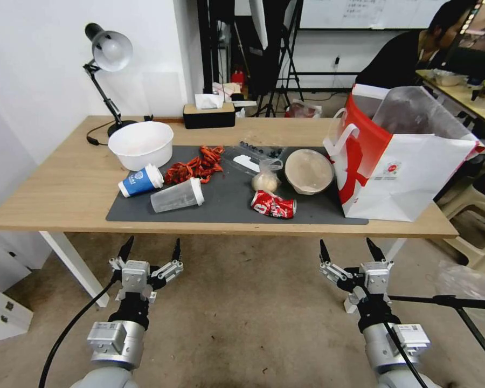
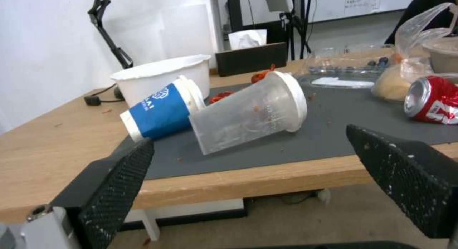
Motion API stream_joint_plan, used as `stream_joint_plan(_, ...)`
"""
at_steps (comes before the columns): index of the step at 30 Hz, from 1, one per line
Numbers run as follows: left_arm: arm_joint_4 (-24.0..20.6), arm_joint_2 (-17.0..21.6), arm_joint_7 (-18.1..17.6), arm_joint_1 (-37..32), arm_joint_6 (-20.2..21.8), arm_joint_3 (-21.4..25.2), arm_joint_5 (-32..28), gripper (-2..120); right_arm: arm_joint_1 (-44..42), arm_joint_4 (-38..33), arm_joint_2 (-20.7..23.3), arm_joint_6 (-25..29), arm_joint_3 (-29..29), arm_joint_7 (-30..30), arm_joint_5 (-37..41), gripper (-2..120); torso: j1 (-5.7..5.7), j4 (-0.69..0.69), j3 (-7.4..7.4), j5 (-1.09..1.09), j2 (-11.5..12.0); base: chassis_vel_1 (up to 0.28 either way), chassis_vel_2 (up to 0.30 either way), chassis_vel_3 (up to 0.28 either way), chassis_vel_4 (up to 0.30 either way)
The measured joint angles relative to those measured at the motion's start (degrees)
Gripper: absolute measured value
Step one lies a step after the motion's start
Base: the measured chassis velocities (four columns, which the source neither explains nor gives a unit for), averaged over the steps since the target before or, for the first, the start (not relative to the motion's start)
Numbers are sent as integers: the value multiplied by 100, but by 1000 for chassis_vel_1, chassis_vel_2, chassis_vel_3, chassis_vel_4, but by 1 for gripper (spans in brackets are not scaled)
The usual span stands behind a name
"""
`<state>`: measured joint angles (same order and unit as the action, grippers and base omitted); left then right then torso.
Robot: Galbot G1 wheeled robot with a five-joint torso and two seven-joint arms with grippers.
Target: Pick up the trash from the table and place it into the takeout bag.
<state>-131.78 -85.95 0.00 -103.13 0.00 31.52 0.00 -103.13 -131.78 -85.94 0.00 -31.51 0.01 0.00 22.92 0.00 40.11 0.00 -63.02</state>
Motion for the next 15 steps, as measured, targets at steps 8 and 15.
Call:
stream_joint_plan(8,0,0,0,0,0,0,0,100,0,0,0,0,0,0,0,100,0,0,0,0,0,0,0,0,0)
stream_joint_plan(15,0,0,0,0,0,0,0,100,0,0,0,0,0,0,0,100,0,0,0,0,0,0,0,0,0)
